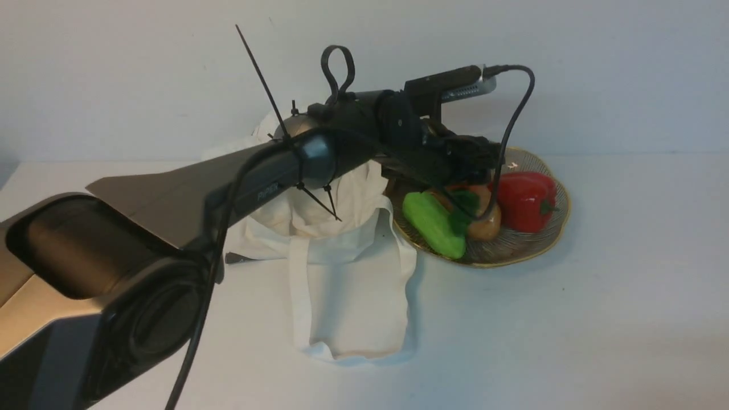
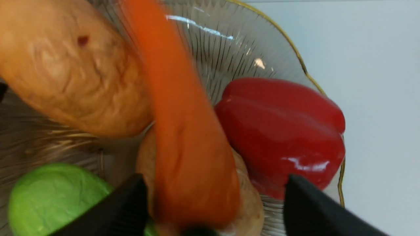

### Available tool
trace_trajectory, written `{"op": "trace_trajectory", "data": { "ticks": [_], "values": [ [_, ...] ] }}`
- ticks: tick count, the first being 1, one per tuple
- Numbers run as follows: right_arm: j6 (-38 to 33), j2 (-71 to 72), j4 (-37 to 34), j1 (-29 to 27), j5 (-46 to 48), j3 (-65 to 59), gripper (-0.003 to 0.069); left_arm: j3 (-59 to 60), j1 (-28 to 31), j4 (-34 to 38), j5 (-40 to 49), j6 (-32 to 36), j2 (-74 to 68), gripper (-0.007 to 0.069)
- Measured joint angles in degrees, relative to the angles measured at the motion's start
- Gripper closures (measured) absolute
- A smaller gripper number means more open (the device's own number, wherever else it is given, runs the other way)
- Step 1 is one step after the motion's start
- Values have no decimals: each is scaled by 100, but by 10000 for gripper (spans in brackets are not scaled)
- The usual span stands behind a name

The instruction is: Take vegetables from cloth bag on white table place on plate.

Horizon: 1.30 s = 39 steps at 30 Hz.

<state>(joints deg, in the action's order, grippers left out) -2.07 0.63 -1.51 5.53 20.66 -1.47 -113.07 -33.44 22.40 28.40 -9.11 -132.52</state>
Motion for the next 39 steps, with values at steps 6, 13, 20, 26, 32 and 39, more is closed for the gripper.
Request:
{"op": "trace_trajectory", "data": {
  "ticks": [6, 13, 20, 26, 32, 39],
  "values": [
    [0, 0, 0, 0, 0, 0, 637, 11, 115, -42, 568, 15, 281, -52],
    [0, 0, 0, 0, 0, 0, 637, 23, 616, -108, 2139, 417, 1800, 70],
    [0, 0, 0, 0, 0, 0, 637, -3, 1022, -597, 4065, 911, 3502, 491],
    [0, 0, 0, 0, 0, 0, 637, 306, 988, -1095, 4307, 1248, 4766, 619],
    [0, 0, 0, 0, 0, 0, 637, 2232, 988, -1965, 4350, 1298, 7154, 629],
    [0, 0, 0, 0, 0, 0, 637, 5577, 988, -2104, 2943, 1250, 9919, 629]
  ]
}}
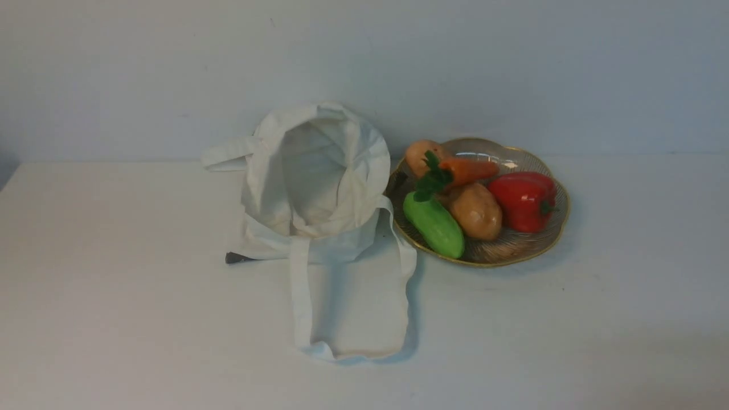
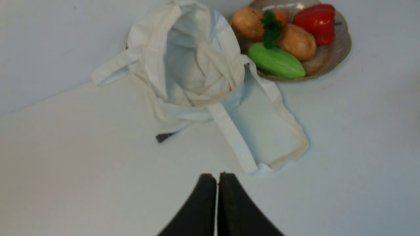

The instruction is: Take vegetables from cloth bag on white table place on plate.

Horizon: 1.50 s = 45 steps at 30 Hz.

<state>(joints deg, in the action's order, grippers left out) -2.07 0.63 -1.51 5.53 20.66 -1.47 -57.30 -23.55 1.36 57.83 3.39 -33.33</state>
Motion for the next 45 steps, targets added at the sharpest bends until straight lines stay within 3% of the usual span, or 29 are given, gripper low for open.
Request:
{"op": "trace_trajectory", "data": {
  "ticks": [3, 11, 32, 36, 37, 43, 45],
  "values": [
    [0, 0, 0, 0, 0, 0, 637, 1801, 0, 13, -1441, -155, 1375, 629],
    [0, 0, 0, 0, 0, 0, 637, 3653, 0, 31, -2913, -540, 3167, 629],
    [0, 0, 0, 0, 0, 0, 637, 4641, 50, 56, -3200, -514, 3410, 629],
    [0, 0, 0, 0, 0, 0, 637, 5099, 539, 56, -3608, -408, 3410, 629],
    [0, 0, 0, 0, 0, 0, 637, 5302, 913, 97, -3840, -254, 3410, 629],
    [0, 0, 0, 0, 0, 0, 637, 5747, 2019, 273, -4038, 195, 3410, 629],
    [0, 0, 0, 0, 0, 0, 637, 5825, 2136, 279, -4041, 209, 3410, 629]
  ]
}}
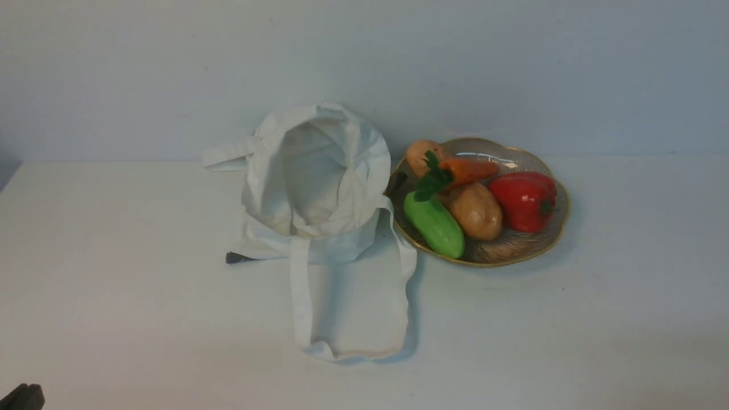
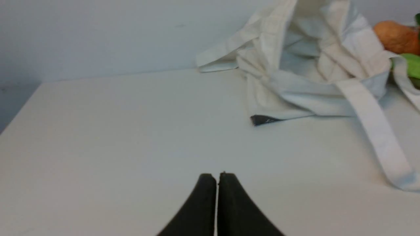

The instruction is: Take vegetables from cloth bag on white table place on plate.

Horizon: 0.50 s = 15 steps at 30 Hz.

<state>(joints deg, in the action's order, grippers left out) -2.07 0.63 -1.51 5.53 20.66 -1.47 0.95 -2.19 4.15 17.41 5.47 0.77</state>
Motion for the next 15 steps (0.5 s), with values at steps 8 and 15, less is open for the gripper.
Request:
{"op": "trace_trajectory", "data": {
  "ticks": [8, 15],
  "values": [
    [0, 0, 0, 0, 0, 0, 637, 69, -11, 15, 318, 0, 0, 629],
    [0, 0, 0, 0, 0, 0, 637, 73, -127, 15, 380, 1, 0, 629]
  ]
}}
